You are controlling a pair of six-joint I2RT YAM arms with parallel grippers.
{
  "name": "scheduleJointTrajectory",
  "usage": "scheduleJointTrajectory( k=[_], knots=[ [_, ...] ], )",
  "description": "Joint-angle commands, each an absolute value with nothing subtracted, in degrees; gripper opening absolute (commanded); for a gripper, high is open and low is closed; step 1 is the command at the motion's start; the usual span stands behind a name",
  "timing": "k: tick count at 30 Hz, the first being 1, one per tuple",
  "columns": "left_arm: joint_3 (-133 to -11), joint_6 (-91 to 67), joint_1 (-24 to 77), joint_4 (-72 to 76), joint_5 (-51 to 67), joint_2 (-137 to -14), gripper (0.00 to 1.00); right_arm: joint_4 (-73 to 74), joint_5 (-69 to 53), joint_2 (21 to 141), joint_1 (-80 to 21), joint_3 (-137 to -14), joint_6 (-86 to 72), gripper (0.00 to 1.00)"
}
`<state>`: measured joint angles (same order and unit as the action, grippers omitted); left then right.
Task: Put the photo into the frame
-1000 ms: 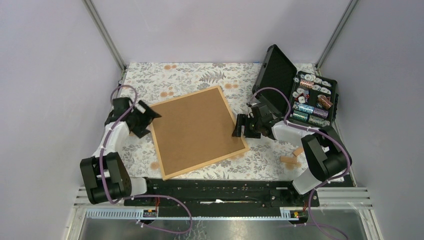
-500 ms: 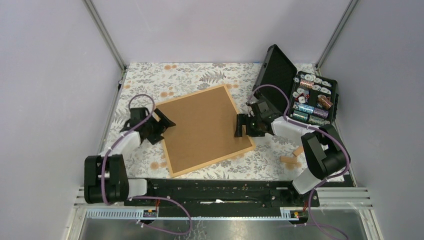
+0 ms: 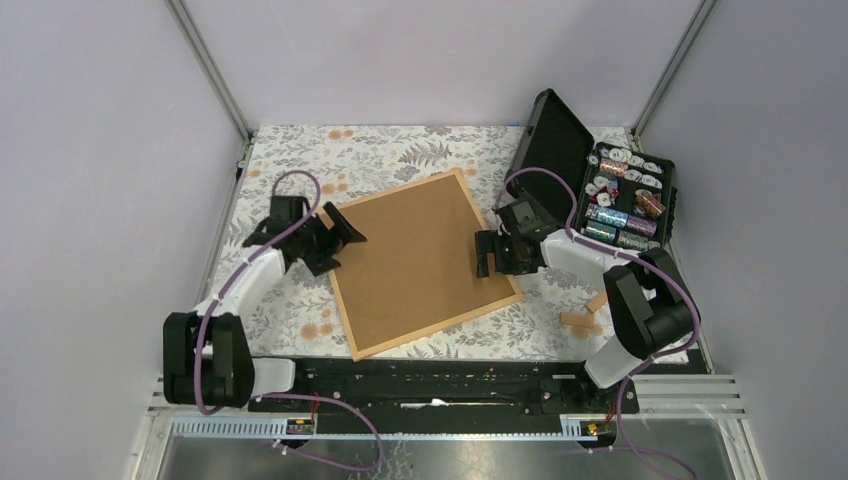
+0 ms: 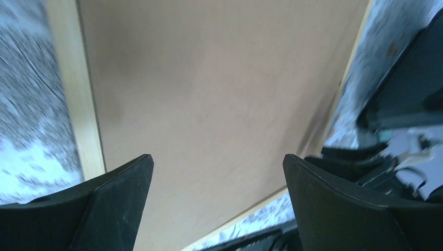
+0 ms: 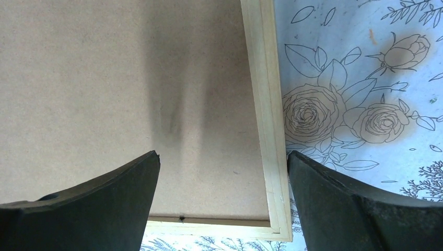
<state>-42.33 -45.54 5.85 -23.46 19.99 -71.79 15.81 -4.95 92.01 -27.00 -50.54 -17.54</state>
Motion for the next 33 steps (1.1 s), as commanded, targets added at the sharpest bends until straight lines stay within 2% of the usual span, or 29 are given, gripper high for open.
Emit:
scheduleJointTrajectory(
  k=[1, 6, 15, 24, 29, 33],
  knots=[
    [-49.3, -40.3, 0.2, -23.1, 21.5, -76.2, 0.99, 17.5, -5.3, 89.2, -28.1, -53.6, -16.7, 0.99],
    [-52.0, -38.1, -4.8, -18.6, 21.2, -82.8, 0.99, 17.8, -4.7, 90.3, -28.1, -54.7, -16.7, 1.00],
    [-53.9, -37.5, -4.8, -12.1, 19.1, -91.0, 0.99, 14.6, -6.6, 95.2, -27.2, -56.1, -18.9, 1.00],
    [-58.1, -38.5, -4.9, -12.8, 15.4, -95.4, 0.99, 13.4, -8.0, 97.6, -26.8, -56.6, -18.8, 1.00],
    [-59.6, -38.8, -4.6, -13.5, 17.8, -98.4, 0.99, 13.3, -8.3, 98.4, -26.7, -56.6, -18.8, 1.00],
    [-58.6, -40.2, -4.7, -13.5, 24.7, -99.7, 0.99, 12.9, -8.8, 99.3, -26.6, -56.7, -18.8, 1.00]
  ],
)
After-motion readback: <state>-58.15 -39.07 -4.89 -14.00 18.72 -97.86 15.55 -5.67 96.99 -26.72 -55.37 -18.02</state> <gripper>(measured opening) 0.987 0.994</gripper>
